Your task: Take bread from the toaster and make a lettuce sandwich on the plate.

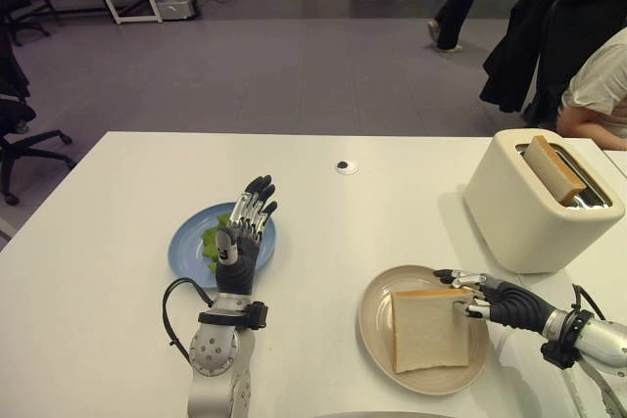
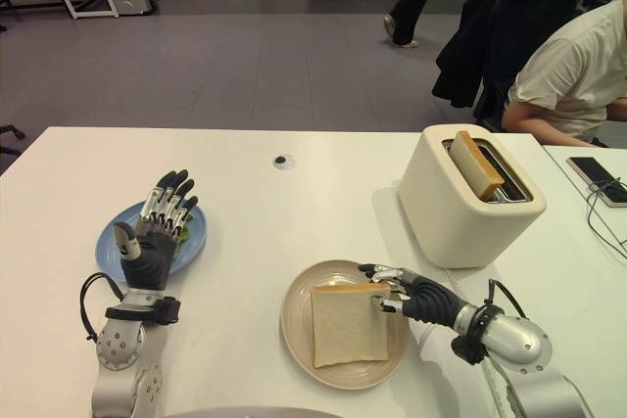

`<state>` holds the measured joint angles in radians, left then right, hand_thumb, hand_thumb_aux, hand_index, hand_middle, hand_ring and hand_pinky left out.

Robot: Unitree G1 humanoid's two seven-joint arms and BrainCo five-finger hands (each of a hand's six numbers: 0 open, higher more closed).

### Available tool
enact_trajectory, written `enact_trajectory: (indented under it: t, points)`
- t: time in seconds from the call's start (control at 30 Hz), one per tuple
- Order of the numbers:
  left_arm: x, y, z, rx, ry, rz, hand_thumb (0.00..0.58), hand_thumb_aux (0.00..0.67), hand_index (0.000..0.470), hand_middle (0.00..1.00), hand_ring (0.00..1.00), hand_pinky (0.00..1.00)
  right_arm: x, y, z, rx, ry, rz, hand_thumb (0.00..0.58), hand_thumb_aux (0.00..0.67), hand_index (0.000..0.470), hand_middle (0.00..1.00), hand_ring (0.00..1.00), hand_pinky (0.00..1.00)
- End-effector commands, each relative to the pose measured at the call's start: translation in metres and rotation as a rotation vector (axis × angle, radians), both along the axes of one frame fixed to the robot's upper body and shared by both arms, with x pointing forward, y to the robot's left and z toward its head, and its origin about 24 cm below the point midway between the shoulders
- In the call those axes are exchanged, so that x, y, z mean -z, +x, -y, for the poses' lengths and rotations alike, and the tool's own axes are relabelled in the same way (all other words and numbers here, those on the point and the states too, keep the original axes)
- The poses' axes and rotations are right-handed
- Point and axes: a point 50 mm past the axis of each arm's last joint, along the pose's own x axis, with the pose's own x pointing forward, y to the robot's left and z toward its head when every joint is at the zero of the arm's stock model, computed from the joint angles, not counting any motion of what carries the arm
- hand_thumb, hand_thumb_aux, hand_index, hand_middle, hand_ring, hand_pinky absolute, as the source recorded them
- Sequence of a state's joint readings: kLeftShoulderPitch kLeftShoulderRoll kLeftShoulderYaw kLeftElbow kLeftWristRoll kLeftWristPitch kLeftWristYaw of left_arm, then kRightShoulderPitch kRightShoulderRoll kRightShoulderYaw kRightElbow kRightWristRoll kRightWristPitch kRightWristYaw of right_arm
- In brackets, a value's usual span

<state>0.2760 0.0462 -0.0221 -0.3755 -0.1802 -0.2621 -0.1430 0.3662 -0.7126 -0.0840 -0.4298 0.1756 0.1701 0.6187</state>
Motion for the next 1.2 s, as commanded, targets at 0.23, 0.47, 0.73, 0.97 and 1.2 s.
enact_trajectory:
  t: [0.23, 0.47, 0.73, 0.97, 1.2]
  points:
    - [-0.021, 0.010, -0.022, -0.032, 0.160, 0.043, 0.000, 0.000, 0.000, 0.00, 0.00, 0.00, -0.050, 0.021, -0.011, 0.069, -0.011, 0.451, 0.000, 0.000, 0.000, 0.00, 0.00, 0.00]
    - [-0.024, 0.043, -0.083, -0.231, 1.030, -0.148, 0.000, 0.000, 0.000, 0.00, 0.00, 0.00, -0.052, 0.021, -0.013, 0.209, 0.142, 0.518, 0.000, 0.000, 0.000, 0.00, 0.00, 0.00]
    - [0.014, 0.055, -0.120, -0.221, 1.695, -0.382, 0.000, 0.000, 0.000, 0.00, 0.00, 0.00, -0.045, 0.018, -0.021, 0.236, 0.239, 0.482, 0.000, 0.000, 0.000, 0.00, 0.00, 0.00]
    - [0.033, 0.049, -0.128, -0.189, 1.820, -0.433, 0.546, 0.507, 0.356, 0.00, 0.00, 0.00, -0.047, 0.016, -0.020, 0.263, 0.265, 0.484, 0.000, 0.000, 0.000, 0.00, 0.00, 0.00]
    - [0.047, 0.039, -0.126, -0.137, 1.838, -0.483, 0.476, 0.386, 0.271, 0.00, 0.00, 0.00, -0.050, 0.015, -0.019, 0.263, 0.263, 0.494, 0.000, 0.000, 0.000, 0.00, 0.00, 0.00]
